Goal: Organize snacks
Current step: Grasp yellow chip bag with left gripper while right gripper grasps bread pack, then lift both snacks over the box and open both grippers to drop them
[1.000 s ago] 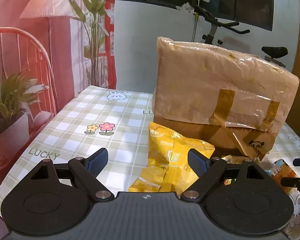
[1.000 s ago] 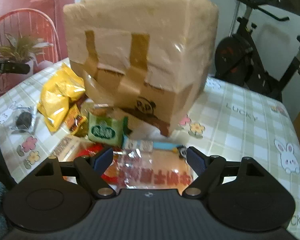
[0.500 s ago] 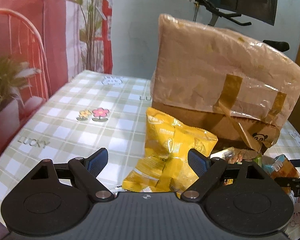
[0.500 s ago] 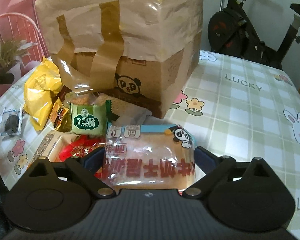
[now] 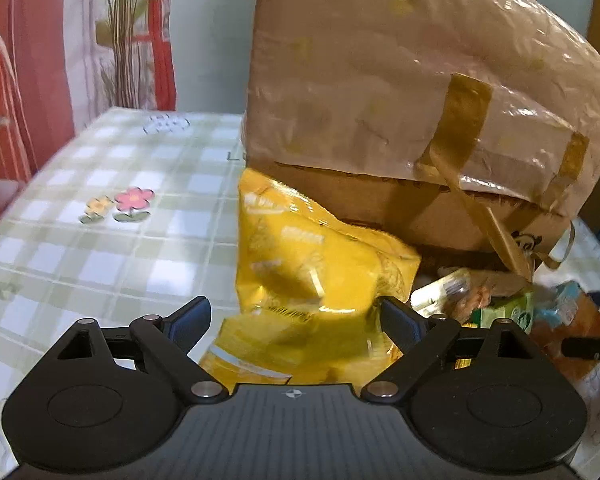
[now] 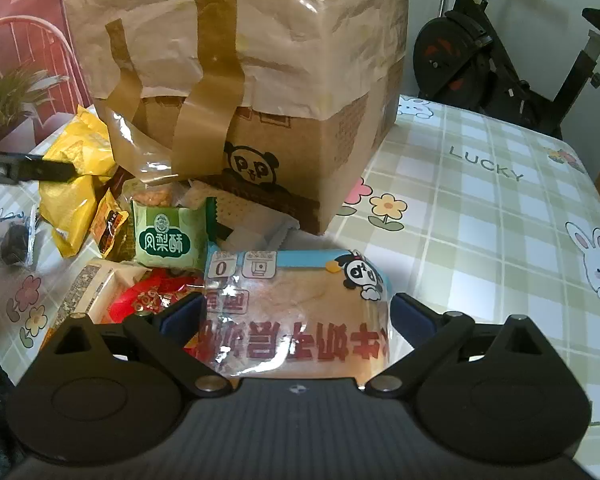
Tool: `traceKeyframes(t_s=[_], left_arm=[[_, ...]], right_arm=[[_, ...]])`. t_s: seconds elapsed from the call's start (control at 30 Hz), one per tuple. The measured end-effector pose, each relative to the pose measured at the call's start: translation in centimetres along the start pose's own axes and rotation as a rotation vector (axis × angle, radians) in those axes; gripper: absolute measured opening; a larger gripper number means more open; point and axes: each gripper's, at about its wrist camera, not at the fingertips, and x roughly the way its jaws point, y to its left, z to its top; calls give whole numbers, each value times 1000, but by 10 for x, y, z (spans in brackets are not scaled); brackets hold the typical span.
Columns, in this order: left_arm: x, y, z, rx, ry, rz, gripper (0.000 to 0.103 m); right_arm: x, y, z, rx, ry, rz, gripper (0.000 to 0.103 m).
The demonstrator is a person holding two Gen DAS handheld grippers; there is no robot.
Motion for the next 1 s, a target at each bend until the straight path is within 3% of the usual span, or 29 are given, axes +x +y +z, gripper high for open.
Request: traceKeyframes(t_s=[0.13, 0.2, 0.3, 0.47, 0.6, 1.0], left_arm=[[5, 1, 1, 4, 4, -25, 93], [3, 1, 1, 19, -11, -43, 81], [-3, -1, 0, 29, -21, -42, 73], [-18, 4, 2, 5, -55, -48, 71], [-32, 7, 7, 0, -84, -60, 71], [-61, 10, 11, -21, -148, -37, 71]], right_arm=[[-5, 1, -1, -7, 12, 11, 99], [-4, 2, -3, -10, 15, 11, 100], [-4, -1, -4, 12, 8, 15, 100], [-3, 1, -3, -6, -4, 16, 97], [-11, -2, 2, 12, -22, 30, 74], [-38, 3, 9, -9, -76, 7, 73]])
